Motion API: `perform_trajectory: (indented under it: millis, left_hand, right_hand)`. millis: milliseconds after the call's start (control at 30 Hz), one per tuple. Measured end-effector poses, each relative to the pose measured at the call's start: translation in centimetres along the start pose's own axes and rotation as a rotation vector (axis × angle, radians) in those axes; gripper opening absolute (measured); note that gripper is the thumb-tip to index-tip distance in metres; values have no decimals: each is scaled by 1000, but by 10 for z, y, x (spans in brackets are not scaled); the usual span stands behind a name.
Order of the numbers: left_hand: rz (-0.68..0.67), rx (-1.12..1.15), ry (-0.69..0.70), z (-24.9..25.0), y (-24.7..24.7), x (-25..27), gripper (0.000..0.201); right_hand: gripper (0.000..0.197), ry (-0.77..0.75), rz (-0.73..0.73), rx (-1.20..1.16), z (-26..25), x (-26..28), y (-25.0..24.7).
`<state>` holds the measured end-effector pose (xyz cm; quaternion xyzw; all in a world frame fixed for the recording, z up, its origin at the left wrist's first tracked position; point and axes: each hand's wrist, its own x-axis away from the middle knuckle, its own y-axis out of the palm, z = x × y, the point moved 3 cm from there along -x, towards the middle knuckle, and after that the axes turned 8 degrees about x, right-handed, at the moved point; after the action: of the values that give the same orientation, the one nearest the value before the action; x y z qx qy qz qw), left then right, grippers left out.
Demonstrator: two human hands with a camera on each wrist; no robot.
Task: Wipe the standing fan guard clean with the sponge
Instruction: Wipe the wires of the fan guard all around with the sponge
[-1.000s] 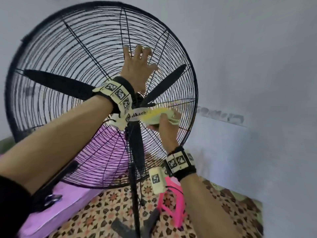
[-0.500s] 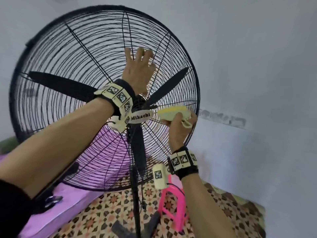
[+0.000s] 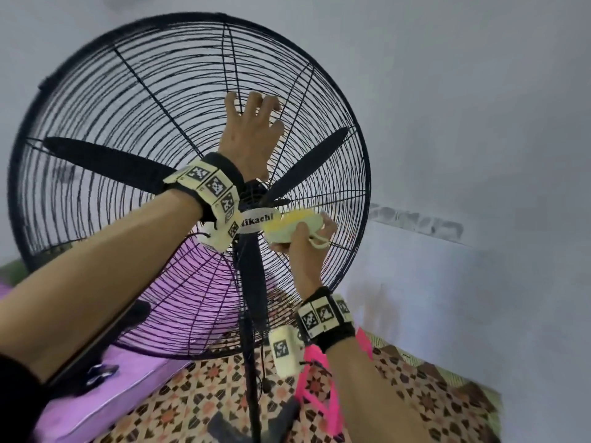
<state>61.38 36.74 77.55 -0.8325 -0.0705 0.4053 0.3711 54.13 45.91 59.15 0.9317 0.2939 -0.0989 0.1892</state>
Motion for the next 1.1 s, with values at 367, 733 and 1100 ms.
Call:
perform_trajectory:
  millis: [367, 733, 1100]
  left_hand:
    - [-46, 0, -38, 5, -8, 2, 97]
    - [-49, -16, -63, 10, -10, 1, 96]
    - [-48, -19, -96, 13, -7, 0, 97]
  right_hand:
    - [11, -278, -115, 230, -18, -31, -8]
    - [10, -771, -138, 743, -27, -37, -4]
    - [11, -789, -167, 845, -32, -40, -8]
